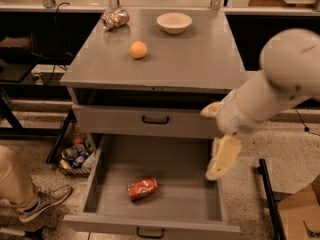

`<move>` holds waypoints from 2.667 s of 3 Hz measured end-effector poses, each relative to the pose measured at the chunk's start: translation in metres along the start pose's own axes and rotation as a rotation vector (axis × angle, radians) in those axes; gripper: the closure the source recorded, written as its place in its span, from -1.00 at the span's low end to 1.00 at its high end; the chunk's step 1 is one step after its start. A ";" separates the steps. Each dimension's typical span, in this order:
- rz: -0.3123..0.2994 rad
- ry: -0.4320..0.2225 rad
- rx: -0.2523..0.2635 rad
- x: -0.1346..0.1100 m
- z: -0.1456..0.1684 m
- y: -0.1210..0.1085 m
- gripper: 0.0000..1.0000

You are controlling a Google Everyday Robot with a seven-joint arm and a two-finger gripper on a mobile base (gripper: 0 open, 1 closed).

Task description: Pick coke can from middle drawer and place on counter

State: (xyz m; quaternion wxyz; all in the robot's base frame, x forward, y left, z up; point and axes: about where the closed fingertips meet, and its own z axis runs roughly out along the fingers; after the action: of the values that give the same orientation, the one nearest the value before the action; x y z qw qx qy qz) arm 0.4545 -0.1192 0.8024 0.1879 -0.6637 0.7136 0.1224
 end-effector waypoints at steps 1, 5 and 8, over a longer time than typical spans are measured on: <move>0.012 -0.116 -0.057 -0.013 0.083 0.020 -1.00; -0.010 -0.209 -0.076 0.041 0.203 -0.010 -1.00; -0.163 -0.238 -0.099 -0.003 0.382 -0.016 -1.00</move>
Offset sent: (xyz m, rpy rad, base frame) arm -0.0115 0.0409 -0.0608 0.1043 0.0517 0.0252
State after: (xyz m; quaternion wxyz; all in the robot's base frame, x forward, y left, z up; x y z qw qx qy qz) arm 0.5111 0.0435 0.4614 0.2478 -0.7086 0.6232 0.2195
